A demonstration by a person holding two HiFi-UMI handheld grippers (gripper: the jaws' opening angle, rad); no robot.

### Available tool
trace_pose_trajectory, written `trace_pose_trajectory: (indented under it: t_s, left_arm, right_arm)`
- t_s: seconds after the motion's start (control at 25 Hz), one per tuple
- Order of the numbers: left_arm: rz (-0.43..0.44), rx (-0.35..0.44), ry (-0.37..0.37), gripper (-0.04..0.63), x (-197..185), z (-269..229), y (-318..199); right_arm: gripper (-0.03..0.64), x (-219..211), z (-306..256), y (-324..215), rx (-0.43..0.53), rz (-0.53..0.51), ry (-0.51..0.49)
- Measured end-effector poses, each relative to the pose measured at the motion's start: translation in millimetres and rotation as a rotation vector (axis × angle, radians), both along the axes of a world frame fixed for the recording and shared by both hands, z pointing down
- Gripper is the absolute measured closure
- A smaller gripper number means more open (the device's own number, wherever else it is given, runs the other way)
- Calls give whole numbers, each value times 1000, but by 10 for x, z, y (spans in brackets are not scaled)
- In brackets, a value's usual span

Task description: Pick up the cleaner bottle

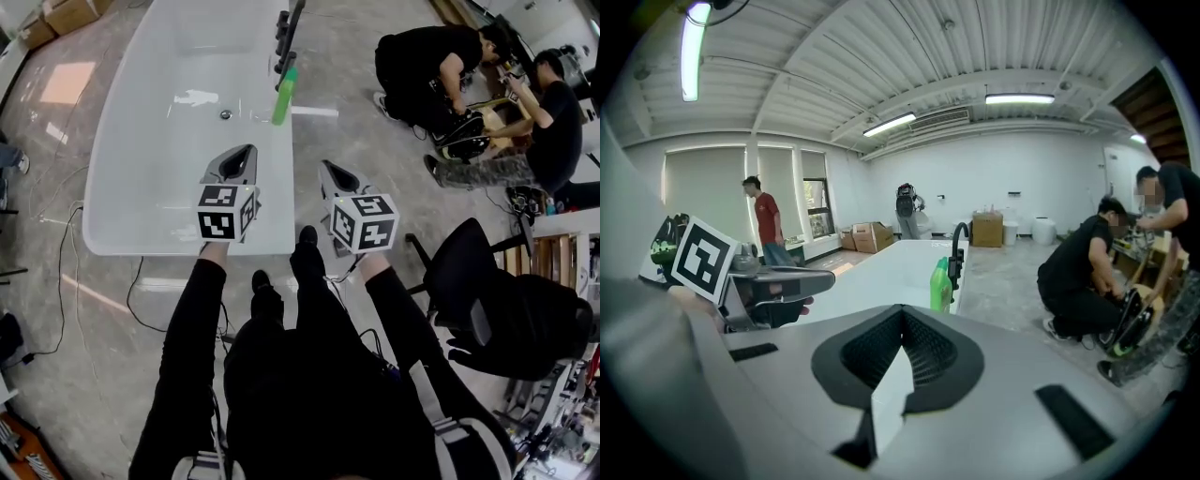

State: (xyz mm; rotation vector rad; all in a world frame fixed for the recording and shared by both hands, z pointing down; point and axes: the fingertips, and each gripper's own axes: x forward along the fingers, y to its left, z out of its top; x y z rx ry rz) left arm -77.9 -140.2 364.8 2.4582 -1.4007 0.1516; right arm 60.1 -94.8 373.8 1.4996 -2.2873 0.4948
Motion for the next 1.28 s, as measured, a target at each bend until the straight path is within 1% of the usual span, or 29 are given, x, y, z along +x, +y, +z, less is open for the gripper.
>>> trace_pose_trajectory:
  t_s: [0.2,0.36,0.52,0.76,0.92,1.08,1.28]
  left_arm:
    - [11,-5,-25,586,99,47,-191]
    - [10,-15,-40,586,182,80,-384]
    - [16,-21,-49,580,343,177,-507]
    - [12,-64,-58,511,591,358,-780]
    - [-6,-99,-62,466,668,499,-1001]
    - [-37,-134,-55,391,798,693,-1263]
    - [-35,-185,-71,342,874,924,-1522]
  right_arm:
    - [615,7,40,-206,8,-15,-5]
    - [615,17,124,-386,-9,-29,-19]
    - [615,104,248,-509,-25,-39,-26]
    - [615,310,357,-809,-55,-60,-27]
    - [615,369,416,-1044,-71,-87,-27]
    - [615,505,553,-1294,-86,-107,-32]
    - [615,568,730,-1568,-103,-128,-32]
